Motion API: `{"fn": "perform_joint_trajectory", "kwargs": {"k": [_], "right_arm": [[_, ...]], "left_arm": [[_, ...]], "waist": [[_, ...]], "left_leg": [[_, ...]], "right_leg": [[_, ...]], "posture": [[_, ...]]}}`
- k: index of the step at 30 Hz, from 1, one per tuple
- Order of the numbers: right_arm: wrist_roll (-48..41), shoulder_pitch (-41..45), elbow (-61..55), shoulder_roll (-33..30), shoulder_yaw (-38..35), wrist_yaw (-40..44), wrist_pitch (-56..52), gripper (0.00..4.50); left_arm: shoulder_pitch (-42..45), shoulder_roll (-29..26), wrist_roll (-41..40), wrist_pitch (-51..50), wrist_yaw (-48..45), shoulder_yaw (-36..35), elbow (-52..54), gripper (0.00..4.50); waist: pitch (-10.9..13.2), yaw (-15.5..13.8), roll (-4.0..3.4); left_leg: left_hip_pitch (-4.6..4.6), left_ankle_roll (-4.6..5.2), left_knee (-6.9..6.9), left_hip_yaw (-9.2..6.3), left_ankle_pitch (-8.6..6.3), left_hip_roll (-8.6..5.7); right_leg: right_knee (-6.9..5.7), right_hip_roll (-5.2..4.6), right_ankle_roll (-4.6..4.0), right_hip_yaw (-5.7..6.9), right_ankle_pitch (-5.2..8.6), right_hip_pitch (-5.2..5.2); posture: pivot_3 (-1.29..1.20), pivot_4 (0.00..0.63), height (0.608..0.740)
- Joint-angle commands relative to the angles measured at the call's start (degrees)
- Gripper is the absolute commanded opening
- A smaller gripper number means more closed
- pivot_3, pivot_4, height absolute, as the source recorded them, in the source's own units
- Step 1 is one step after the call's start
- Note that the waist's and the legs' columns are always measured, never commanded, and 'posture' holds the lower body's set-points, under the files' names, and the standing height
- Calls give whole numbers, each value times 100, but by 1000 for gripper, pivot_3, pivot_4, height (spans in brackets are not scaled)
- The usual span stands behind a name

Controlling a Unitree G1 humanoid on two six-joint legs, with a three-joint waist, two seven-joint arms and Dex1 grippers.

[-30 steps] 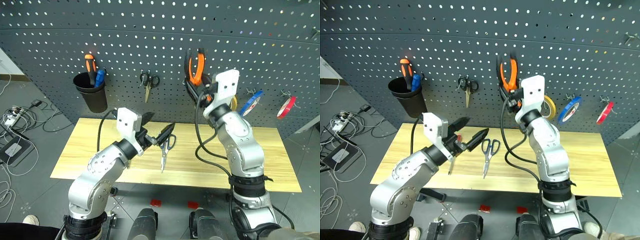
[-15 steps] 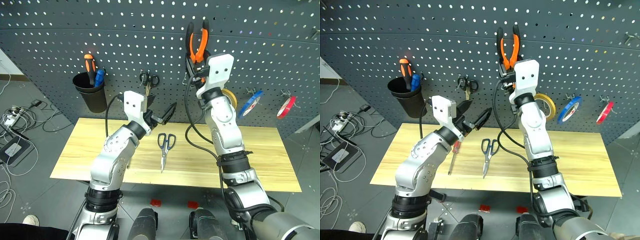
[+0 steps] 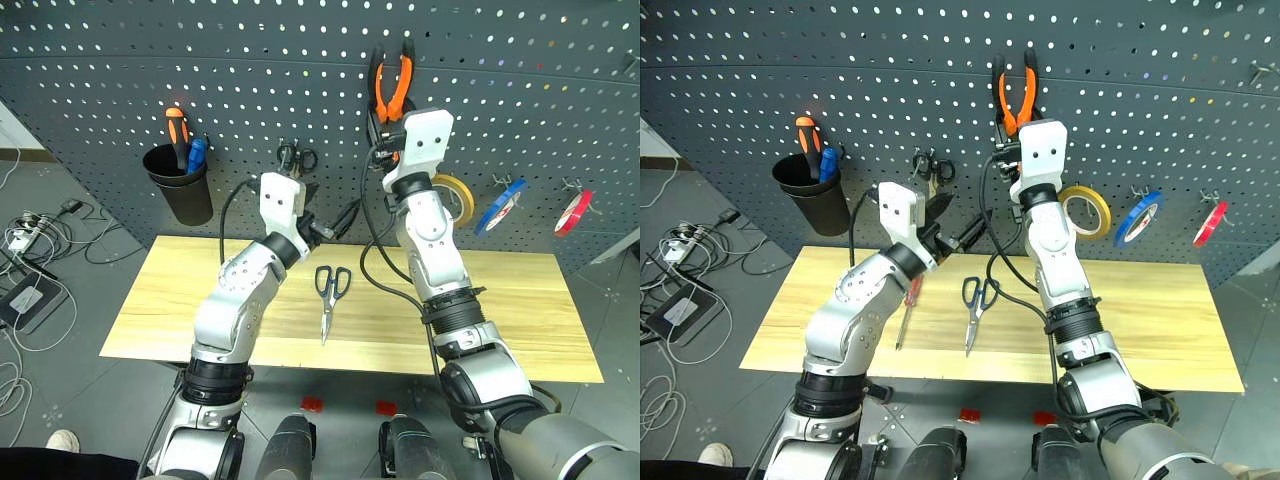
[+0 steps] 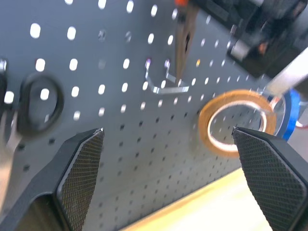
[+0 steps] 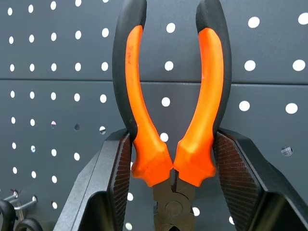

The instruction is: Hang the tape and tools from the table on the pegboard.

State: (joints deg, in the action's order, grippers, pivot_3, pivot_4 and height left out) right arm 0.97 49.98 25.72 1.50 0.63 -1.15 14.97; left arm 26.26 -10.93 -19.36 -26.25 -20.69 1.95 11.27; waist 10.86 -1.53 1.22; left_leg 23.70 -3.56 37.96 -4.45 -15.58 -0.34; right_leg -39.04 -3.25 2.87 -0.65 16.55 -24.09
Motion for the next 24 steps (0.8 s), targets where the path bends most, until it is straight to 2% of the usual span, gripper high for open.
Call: {"fn": "perform_joint_trajectory", "kwargs": {"k": [1,6,12,13,20,24], "right_arm": [[-11,7,97,18,-49,-13,275,2337],[-29,1,192,-14,-84,-42,246,2337],[-45,-68,82,-76,-156,-63,197,4267],[-40,-82,56,-85,-164,-66,179,4479],[-38,-448,-589,-168,-98,74,-205,4479],[-253,-849,-1413,-230,13,505,-714,4479]], "left_arm": [[11,-36,-34,-20,-37,-1,366,4500],[36,-77,-34,-43,-63,-49,352,4500],[49,-59,-24,-14,-68,-31,330,4500],[49,-58,-23,-9,-70,-30,327,4500],[68,-22,-6,54,-79,-22,272,4500],[38,-32,-5,65,-100,-30,288,4500]], "waist": [[1,-7,0],[2,-5,-1],[2,-4,-1],[2,-5,-1],[2,-9,-1],[2,-7,-1]], "left_leg": [[0,0,0,0,0,0],[0,0,0,1,0,0],[0,0,-1,0,0,0],[0,0,-1,0,0,0],[0,0,-1,0,0,0],[0,0,0,1,0,0]], "right_leg": [[0,0,0,0,0,0],[1,0,0,-2,0,0],[2,0,0,-2,0,0],[2,0,0,-2,0,0],[2,0,0,-1,0,1],[3,0,0,-3,0,0]], "posture": [[236,235,740],[234,231,740],[228,223,740],[228,223,740],[216,212,740],[209,209,740]]}}
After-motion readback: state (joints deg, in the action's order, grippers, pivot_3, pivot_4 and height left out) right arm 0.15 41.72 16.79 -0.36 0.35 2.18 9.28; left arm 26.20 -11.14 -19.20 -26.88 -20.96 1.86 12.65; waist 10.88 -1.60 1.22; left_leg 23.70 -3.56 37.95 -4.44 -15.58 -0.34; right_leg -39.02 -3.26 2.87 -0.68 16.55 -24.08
